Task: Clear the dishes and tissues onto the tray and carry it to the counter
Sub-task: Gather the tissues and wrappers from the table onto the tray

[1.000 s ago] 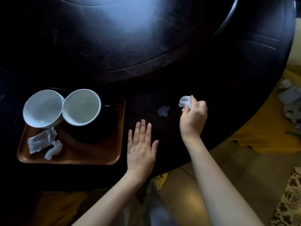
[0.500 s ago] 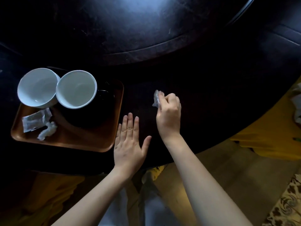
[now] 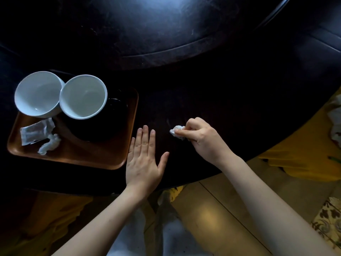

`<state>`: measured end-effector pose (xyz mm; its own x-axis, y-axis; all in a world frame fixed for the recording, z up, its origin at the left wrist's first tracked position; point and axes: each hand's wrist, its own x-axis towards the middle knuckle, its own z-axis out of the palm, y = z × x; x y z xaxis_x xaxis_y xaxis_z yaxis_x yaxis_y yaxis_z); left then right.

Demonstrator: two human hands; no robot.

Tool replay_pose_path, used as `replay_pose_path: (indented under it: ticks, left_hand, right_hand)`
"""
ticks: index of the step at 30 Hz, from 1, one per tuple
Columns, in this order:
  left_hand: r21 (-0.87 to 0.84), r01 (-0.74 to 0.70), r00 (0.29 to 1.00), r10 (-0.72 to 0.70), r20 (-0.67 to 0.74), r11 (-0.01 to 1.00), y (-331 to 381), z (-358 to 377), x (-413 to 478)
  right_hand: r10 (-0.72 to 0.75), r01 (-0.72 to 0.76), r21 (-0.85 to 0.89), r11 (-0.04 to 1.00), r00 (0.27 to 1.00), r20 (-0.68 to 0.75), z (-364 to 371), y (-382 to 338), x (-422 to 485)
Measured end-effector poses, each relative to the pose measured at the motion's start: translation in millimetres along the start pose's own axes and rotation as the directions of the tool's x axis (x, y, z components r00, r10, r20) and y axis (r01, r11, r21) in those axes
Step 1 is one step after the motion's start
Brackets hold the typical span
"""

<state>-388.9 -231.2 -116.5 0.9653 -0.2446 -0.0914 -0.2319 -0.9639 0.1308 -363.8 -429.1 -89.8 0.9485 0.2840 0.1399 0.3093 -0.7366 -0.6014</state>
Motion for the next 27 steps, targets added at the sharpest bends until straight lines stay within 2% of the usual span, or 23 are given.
replay_pose_path:
  ticks: [4,6,7,8,10,12,16,19,21,23,25,27]
  left_hand:
    - [0.004,-0.004,1.0,0.004,0.007,1.0,-0.5,0.2,-0.3]
    - [-0.002,-0.008,1.0,0.008,0.005,1.0,-0.4,0.5,-0.3]
    - [-0.004,-0.008,1.0,0.008,0.0,1.0,-0.3,0.5,-0.3]
    - [-0.005,-0.006,1.0,0.006,-0.005,1.0,-0.2,0.4,-0.3]
    - [-0.008,-0.007,1.0,0.007,-0.012,1.0,-0.2,0.4,-0.2]
    - [-0.011,-0.012,1.0,0.012,-0.013,1.0,-0.5,0.5,-0.4]
    - [-0.017,-0.011,1.0,0.011,-0.013,1.0,-0.5,0.0,-0.6]
    - [-0.026,-0.007,1.0,0.006,-0.014,1.0,-0.6,-0.5,-0.5]
    - [-0.024,-0.006,1.0,0.006,-0.014,1.0,-0.2,-0.9,-0.8]
    - [-0.017,-0.009,1.0,0.009,-0.016,1.0,0.0,-0.9,-0.8]
    - [-0.017,-0.011,1.0,0.011,-0.016,1.0,-0.2,-0.8,-0.9]
    - [-0.022,-0.013,1.0,0.012,-0.013,1.0,-0.3,-0.7,-0.9]
  right_hand:
    - [0.011,-0.011,-0.004,1.0,1.0,-0.009,0.5,-1.0,-8.7]
    - [0.124,-0.114,0.127,0.985,0.989,-0.076,0.0,-5.0,-8.4]
    - [0.254,-0.216,0.267,0.939,0.96,-0.117,-1.9,-7.6,-7.4]
    - [0.413,-0.322,0.431,0.843,0.901,-0.135,-5.2,-9.5,-6.0]
    - [0.663,-0.446,0.685,0.576,0.745,-0.073,-14.0,-11.4,-3.5]
    - [0.753,-0.499,0.751,0.434,0.658,0.002,-23.6,-11.0,-2.5]
    - [0.731,-0.567,0.75,0.341,0.662,0.168,-41.9,-14.2,2.8]
    - [0.689,-0.63,0.68,0.375,0.68,0.25,-41.4,-19.8,10.8]
    - [0.713,-0.665,0.593,0.454,0.67,0.206,-31.0,-20.8,16.6]
    - [0.757,-0.708,0.354,0.611,0.654,-0.001,-18.3,-14.3,20.3]
    - [0.716,-0.706,0.132,0.695,0.665,-0.213,-11.0,-6.9,20.2]
    - [0.674,-0.662,0.158,0.733,0.674,-0.302,-9.9,-2.1,15.9]
